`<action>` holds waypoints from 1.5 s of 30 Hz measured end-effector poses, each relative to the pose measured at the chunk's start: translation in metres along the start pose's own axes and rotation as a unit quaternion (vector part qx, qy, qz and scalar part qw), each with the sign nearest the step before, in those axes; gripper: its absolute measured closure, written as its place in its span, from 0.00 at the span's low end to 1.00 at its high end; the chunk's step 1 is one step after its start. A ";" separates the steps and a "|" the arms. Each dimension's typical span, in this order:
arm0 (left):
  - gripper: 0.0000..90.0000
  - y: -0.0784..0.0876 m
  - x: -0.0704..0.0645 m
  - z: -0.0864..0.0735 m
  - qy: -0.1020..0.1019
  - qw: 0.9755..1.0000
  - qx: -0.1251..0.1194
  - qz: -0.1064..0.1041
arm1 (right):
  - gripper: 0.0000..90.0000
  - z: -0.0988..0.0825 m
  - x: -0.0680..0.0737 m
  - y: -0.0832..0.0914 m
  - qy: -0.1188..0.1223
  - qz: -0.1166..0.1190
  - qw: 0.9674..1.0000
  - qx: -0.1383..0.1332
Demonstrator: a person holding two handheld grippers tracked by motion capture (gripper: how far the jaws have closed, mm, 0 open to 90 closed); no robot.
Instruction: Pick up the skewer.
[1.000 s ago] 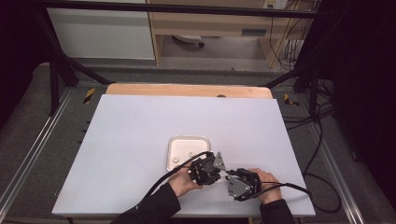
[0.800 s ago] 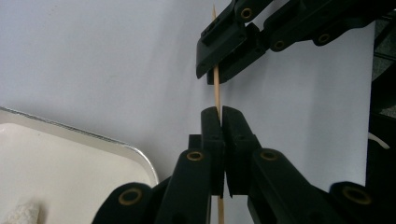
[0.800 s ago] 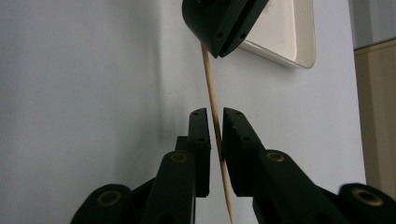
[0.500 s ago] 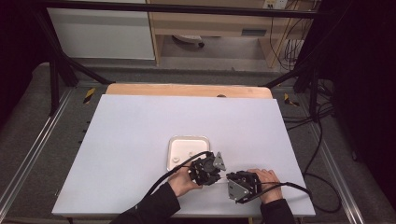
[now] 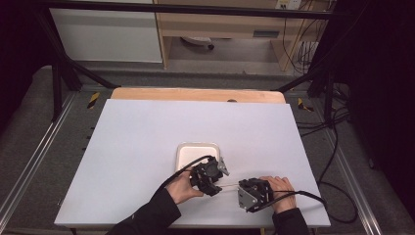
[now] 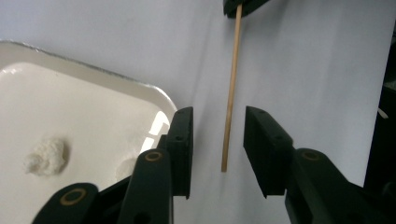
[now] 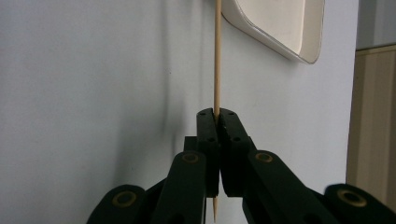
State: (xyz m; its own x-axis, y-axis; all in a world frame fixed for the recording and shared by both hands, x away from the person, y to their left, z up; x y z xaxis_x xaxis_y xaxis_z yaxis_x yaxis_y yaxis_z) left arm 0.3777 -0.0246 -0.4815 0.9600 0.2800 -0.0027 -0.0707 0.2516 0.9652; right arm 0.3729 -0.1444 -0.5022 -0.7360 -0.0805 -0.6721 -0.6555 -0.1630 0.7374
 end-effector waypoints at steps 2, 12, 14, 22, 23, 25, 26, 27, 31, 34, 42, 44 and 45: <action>0.75 -0.002 0.000 -0.001 0.000 1.000 0.009 -0.007 | 0.99 0.000 0.000 0.000 0.004 0.000 1.000 0.004; 0.94 -0.013 -0.006 0.000 -0.018 1.000 0.025 -0.005 | 0.99 0.003 0.002 -0.002 0.016 0.005 1.000 0.004; 0.96 -0.014 -0.006 0.000 -0.020 0.999 0.026 -0.003 | 0.99 0.003 0.002 -0.001 0.018 0.003 1.000 0.004; 0.98 -0.013 -0.009 0.000 -0.041 0.999 0.028 0.014 | 0.99 0.004 0.002 0.001 0.021 0.003 1.000 0.006; 0.98 -0.013 -0.009 0.000 -0.041 0.999 0.026 0.016 | 0.98 0.005 0.001 0.001 0.024 -0.001 1.000 0.005; 0.98 -0.012 -0.009 -0.001 -0.042 0.999 0.026 0.018 | 0.98 0.005 0.001 0.002 0.018 0.000 1.000 0.004; 0.98 -0.011 -0.009 -0.001 -0.044 0.998 0.028 0.018 | 0.98 0.005 0.001 0.002 0.013 0.001 1.000 0.002; 0.98 -0.011 -0.009 -0.001 -0.044 0.998 0.028 0.018 | 0.98 0.006 0.002 0.002 0.009 0.005 1.000 0.001; 0.98 -0.009 -0.006 -0.006 -0.034 0.999 0.018 0.021 | 0.86 0.006 -0.003 0.004 -0.035 0.008 0.999 -0.013; 0.98 -0.008 -0.004 -0.011 -0.031 0.999 0.016 0.024 | 0.75 0.004 -0.008 0.007 -0.088 0.013 0.996 -0.027; 0.98 0.002 0.008 -0.036 -0.002 1.000 0.003 0.028 | 0.49 -0.010 -0.017 0.013 -0.236 0.065 0.968 -0.059; 0.98 0.006 0.010 -0.043 0.005 1.000 -0.006 0.030 | 0.43 -0.015 -0.018 0.013 -0.271 0.077 0.957 -0.066; 0.98 0.007 0.011 -0.046 0.009 0.999 -0.009 0.030 | 0.40 -0.016 -0.019 0.013 -0.282 0.081 0.953 -0.069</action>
State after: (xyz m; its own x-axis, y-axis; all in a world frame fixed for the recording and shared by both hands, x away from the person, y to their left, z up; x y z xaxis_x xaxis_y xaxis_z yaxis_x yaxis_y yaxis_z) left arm 0.3752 0.0229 -0.4865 0.9490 0.3113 0.0494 -0.1319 0.2500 0.9592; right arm 0.3808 -0.1610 -0.4808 -0.8250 0.4203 -0.3778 -0.5253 -0.3239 0.7869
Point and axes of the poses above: each handheld gripper's, and its own axes: y roughly backward along the jaws, z roughly out of its top, x roughly to its left, the point moved 9 cm from there along -y, roughly forward along the jaws, and after that the axes turned 11 degrees about x, right-handed, at the moved point
